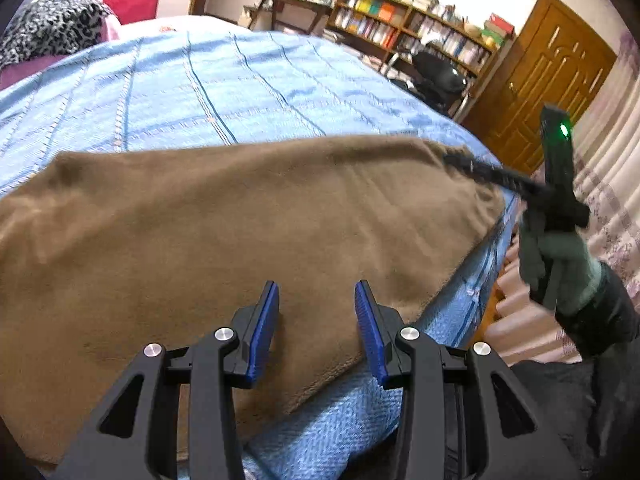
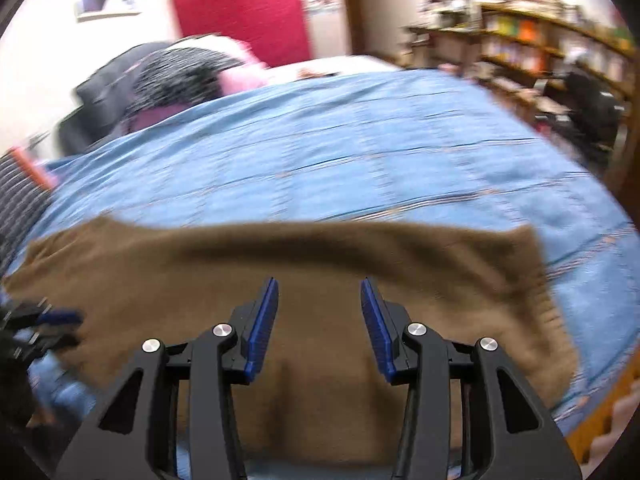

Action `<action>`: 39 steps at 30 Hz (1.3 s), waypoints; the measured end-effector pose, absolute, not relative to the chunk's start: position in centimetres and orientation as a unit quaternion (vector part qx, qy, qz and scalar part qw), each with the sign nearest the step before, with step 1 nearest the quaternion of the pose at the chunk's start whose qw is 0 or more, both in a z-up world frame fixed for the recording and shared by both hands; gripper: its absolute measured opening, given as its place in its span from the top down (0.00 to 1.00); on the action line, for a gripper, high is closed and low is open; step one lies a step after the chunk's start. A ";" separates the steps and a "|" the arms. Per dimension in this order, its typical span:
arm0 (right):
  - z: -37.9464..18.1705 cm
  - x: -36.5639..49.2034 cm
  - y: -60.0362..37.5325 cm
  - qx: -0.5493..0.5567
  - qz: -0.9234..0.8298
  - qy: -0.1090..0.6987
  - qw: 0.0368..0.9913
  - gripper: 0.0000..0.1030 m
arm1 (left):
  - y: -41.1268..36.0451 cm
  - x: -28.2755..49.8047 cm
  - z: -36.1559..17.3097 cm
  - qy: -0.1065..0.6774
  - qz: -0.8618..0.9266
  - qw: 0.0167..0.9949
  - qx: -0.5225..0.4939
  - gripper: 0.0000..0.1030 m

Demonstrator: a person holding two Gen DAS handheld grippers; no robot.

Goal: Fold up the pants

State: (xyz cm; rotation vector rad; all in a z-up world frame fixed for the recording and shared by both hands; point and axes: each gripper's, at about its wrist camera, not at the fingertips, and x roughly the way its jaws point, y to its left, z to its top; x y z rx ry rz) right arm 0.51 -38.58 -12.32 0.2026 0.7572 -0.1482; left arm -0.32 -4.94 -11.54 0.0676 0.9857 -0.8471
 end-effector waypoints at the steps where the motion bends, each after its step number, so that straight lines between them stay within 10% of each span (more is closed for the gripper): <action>1: -12.7 0.6 -39.5 0.102 -0.088 0.370 0.919 0.57 | -5.2 -0.4 -11.9 0.464 -0.396 0.792 0.037 0.61; 39: -17.7 -9.6 -51.0 0.390 -0.206 0.327 0.836 0.42 | -13.1 2.1 -10.9 0.480 -0.436 0.761 0.006 0.40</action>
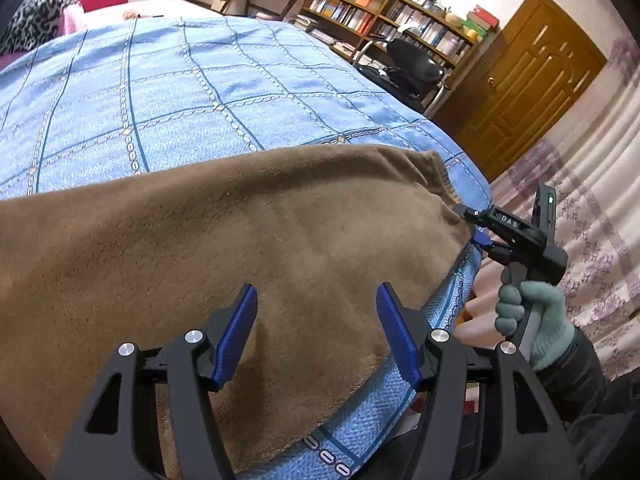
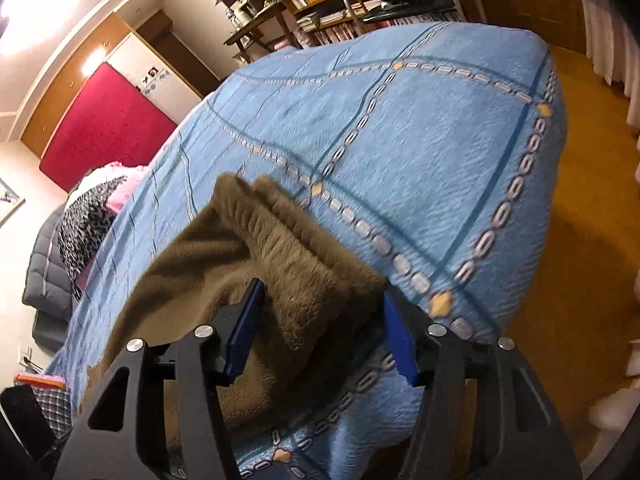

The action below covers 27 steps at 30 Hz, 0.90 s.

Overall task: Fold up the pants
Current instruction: 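Grasp and lift a fold with the right tool while the left tool grasps beside it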

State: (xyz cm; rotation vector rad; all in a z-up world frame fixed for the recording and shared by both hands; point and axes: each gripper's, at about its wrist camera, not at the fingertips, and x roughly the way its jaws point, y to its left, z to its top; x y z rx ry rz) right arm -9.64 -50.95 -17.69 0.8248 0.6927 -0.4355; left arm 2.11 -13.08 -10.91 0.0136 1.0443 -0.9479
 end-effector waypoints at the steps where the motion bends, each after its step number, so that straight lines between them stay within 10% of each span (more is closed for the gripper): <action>1: -17.8 -9.6 -51.0 0.391 -0.207 0.326 0.835 0.42 | -13.1 2.2 -11.0 0.482 -0.434 0.761 0.004 0.40; 10: -17.3 -8.5 -50.6 0.387 -0.196 0.317 0.843 0.68 | -12.1 3.0 -11.6 0.500 -0.408 0.763 -0.010 0.40; 27: -4.8 -4.6 -37.3 0.205 -0.026 0.248 0.946 0.70 | -8.6 4.8 -8.7 0.490 -0.420 0.756 -0.112 0.28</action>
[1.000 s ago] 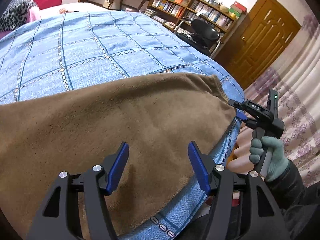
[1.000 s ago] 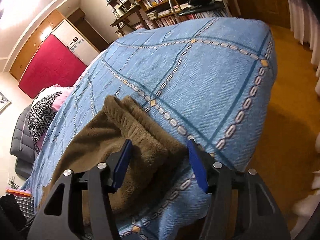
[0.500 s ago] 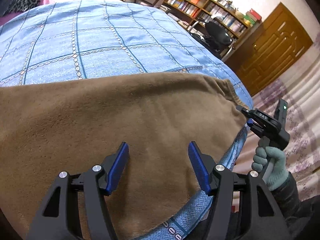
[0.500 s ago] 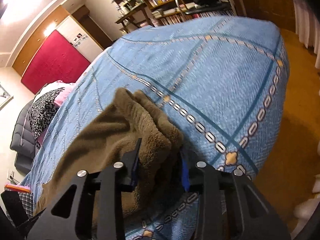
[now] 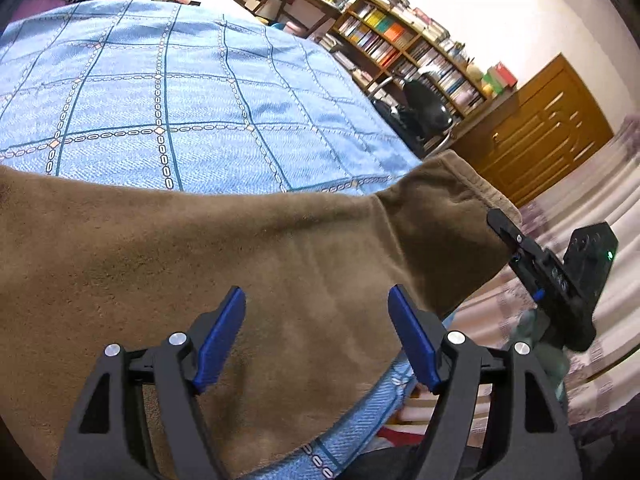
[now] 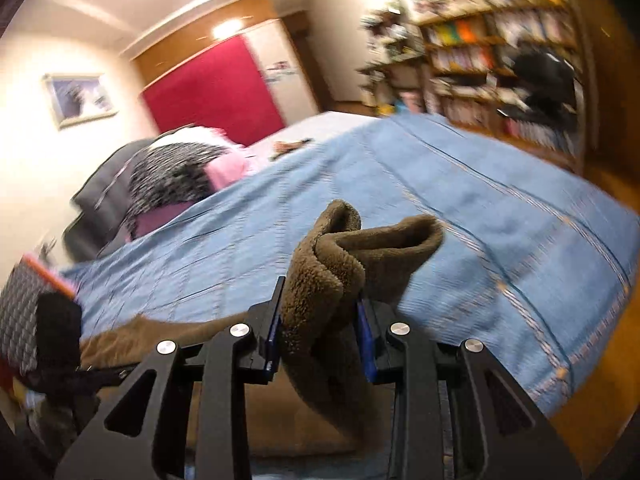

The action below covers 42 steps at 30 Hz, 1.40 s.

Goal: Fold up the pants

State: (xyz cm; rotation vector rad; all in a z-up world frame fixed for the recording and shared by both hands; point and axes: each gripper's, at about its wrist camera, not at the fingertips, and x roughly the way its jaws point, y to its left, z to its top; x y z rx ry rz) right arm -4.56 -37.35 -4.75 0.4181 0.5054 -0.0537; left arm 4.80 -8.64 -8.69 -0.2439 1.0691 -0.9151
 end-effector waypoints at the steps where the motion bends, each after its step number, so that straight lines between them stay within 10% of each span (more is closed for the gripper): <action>1: -4.3 -4.2 -36.0 0.193 -0.010 0.247 0.950 0.70 | -8.3 4.9 -8.6 0.490 -0.420 0.755 -0.119 0.28; 19: -8.2 0.8 -17.7 0.021 0.146 0.330 0.932 0.70 | 0.0 7.5 -10.5 0.493 -0.415 0.709 -0.286 0.22; 42: -10.3 -1.9 -17.1 -0.032 0.216 0.346 0.913 0.64 | -3.4 9.8 -13.1 0.561 -0.443 0.642 -0.276 0.21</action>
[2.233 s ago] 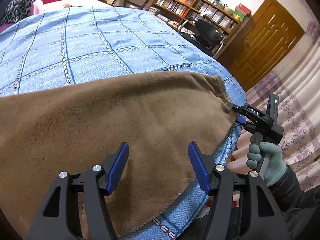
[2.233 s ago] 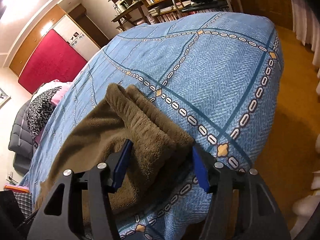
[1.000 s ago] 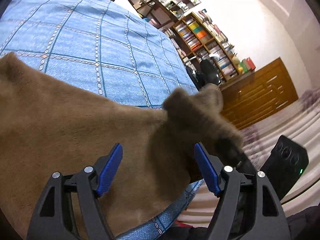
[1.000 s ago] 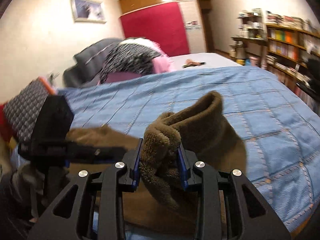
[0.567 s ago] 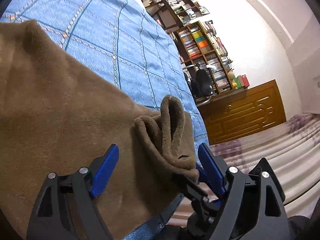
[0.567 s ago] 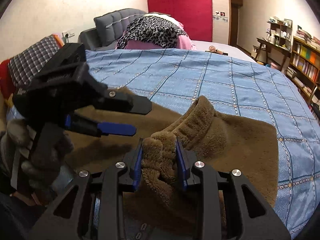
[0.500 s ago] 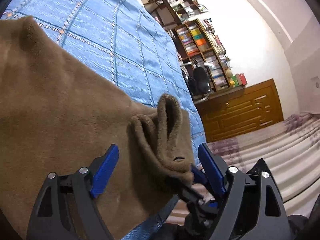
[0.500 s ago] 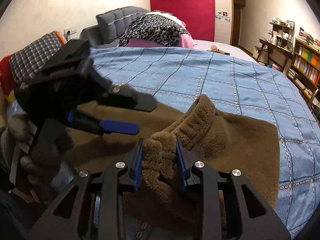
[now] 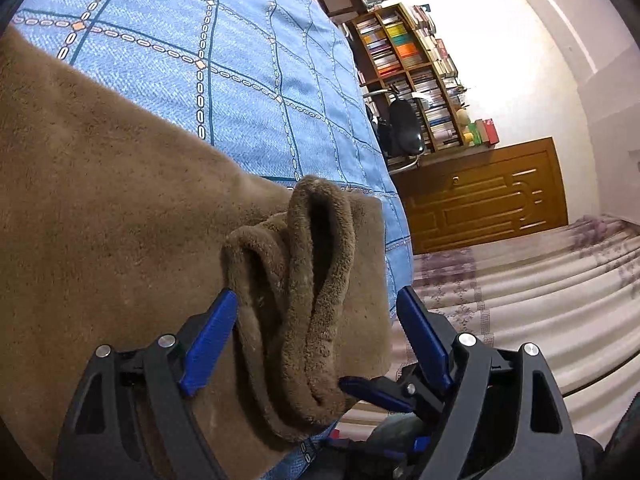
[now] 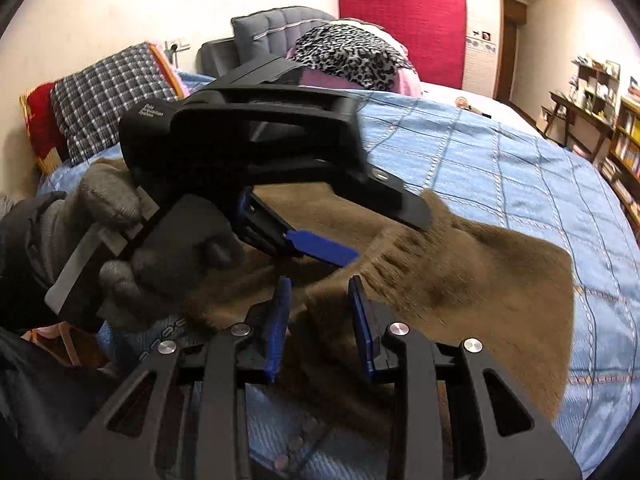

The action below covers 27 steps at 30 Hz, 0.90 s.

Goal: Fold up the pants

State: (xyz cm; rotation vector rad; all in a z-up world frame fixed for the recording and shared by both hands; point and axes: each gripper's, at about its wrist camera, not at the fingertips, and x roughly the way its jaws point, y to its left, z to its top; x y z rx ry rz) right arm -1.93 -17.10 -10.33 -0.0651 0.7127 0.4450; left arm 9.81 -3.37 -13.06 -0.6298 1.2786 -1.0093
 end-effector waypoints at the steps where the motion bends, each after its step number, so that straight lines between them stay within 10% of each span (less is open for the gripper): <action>1: -10.3 -2.3 -17.5 -0.029 0.214 0.347 0.913 0.53 | -3.4 9.7 -13.1 0.562 -0.443 0.643 -0.274 0.21; 16: -12.2 -1.0 -16.4 -0.076 0.216 0.362 0.903 0.39 | -5.5 10.9 -13.5 0.584 -0.427 0.640 -0.258 0.21; 23: -12.2 -0.5 -17.5 -0.059 0.207 0.365 0.906 0.73 | -6.6 11.2 -13.7 0.590 -0.426 0.638 -0.251 0.21; 25: -11.9 -0.5 -17.7 -0.056 0.207 0.364 0.907 0.75 | -6.7 11.2 -13.6 0.587 -0.425 0.641 -0.251 0.31; 27: -11.6 -0.5 -17.9 -0.051 0.205 0.362 0.908 0.75 | -6.3 11.3 -13.8 0.589 -0.418 0.641 -0.261 0.66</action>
